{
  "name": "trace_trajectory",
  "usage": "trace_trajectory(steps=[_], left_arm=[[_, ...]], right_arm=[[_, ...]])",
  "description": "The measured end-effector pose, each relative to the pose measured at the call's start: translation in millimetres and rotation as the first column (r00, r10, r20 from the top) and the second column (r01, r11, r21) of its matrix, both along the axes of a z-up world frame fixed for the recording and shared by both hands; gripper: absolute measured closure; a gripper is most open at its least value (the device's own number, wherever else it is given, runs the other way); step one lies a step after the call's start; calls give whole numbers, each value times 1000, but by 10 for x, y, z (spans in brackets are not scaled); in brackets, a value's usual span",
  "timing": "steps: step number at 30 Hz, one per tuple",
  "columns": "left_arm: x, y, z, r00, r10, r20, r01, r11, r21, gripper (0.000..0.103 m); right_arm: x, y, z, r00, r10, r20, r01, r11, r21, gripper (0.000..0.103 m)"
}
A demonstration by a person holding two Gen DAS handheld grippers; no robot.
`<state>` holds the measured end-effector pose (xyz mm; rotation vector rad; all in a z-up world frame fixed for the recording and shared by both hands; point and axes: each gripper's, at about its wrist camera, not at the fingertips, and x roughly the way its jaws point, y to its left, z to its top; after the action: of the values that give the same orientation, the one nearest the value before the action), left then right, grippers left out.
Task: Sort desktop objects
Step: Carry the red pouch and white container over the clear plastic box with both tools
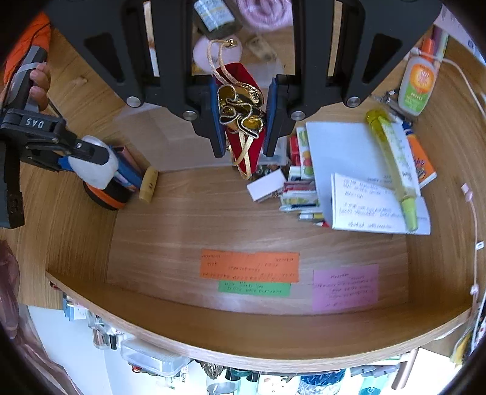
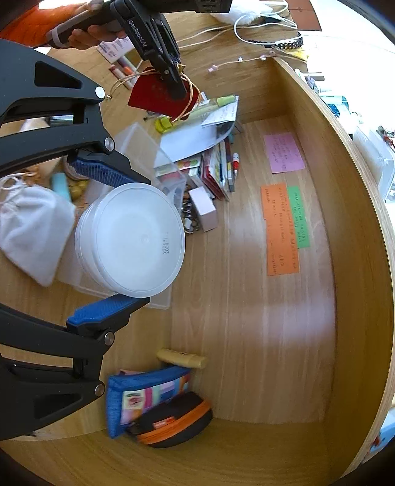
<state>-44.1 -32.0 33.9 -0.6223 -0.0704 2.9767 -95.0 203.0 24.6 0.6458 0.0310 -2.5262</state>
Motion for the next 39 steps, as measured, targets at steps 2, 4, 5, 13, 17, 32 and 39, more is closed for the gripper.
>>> trace_trajectory(steps=[2, 4, 5, 13, 17, 32, 39], left_arm=[[-84, 4, 46, 1000, -8, -4, 8, 1000, 8, 79], [-168, 6, 76, 1000, -17, -3, 17, 1000, 15, 79], [-222, 8, 93, 1000, -20, -2, 20, 1000, 16, 79], [-596, 26, 123, 999, -29, 16, 28, 999, 26, 79], [-758, 30, 47, 999, -29, 32, 28, 999, 32, 79], [-1159, 73, -521, 977, -40, 210, 39, 999, 9, 79], [-1247, 115, -685, 962, -42, 270, 46, 999, -6, 79]], right_arm=[[-70, -49, 29, 1000, 0, -4, 0, 1000, 8, 40], [-140, -95, 47, 1000, 3, -2, -3, 1000, 13, 40], [-177, -120, 52, 1000, 5, 0, -5, 1000, 17, 40], [-403, -317, 128, 1000, 13, 16, -14, 999, 32, 40], [-510, -399, 126, 1000, -3, 25, 2, 999, 42, 40], [-887, -587, -487, 981, -31, 193, 7, 992, 123, 40], [-955, -609, -644, 973, -58, 224, 19, 985, 169, 40]])
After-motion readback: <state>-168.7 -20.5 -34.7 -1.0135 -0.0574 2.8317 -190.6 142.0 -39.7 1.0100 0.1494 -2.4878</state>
